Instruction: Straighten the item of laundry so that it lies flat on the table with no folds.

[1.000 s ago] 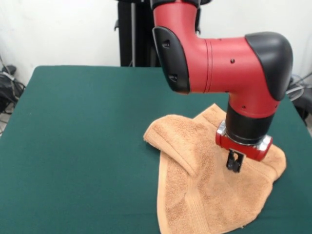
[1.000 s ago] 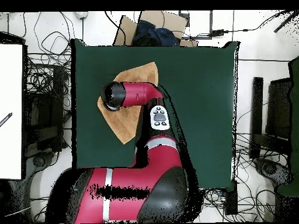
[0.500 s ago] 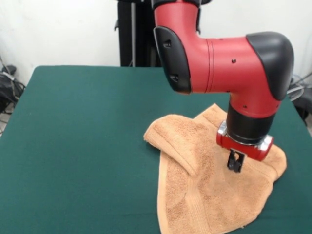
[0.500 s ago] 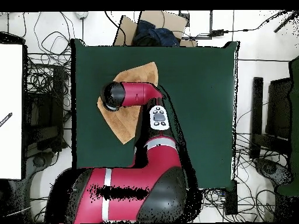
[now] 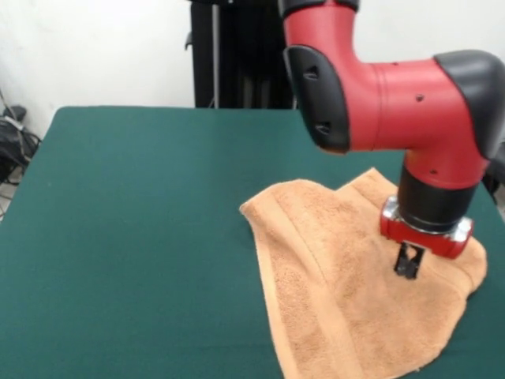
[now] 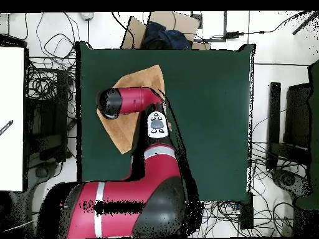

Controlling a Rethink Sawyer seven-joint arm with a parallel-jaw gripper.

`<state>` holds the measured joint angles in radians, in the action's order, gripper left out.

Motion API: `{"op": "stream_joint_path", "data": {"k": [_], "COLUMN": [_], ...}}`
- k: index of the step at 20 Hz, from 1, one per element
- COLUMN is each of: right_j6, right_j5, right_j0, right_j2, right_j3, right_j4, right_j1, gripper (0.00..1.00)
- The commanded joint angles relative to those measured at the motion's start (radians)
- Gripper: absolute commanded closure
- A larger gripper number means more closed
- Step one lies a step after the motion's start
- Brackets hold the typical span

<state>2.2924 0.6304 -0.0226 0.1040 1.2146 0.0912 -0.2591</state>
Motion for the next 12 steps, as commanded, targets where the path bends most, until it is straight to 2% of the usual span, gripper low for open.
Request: {"op": "stream_joint_path", "data": {"k": [1,8,12], "right_j6": [0.085,0.082,0.075], "right_j5": [-0.025,-0.053,-0.083], "right_j0": [0.063,0.071,0.051], "right_j2": [0.066,0.059,0.064], "right_j3": [-0.01,-0.01,0.036], "right_j4": [-0.022,-0.017,-0.012], "right_j1": [0.062,0.072,0.047], "gripper": [1.0,1.0,1.0]}}
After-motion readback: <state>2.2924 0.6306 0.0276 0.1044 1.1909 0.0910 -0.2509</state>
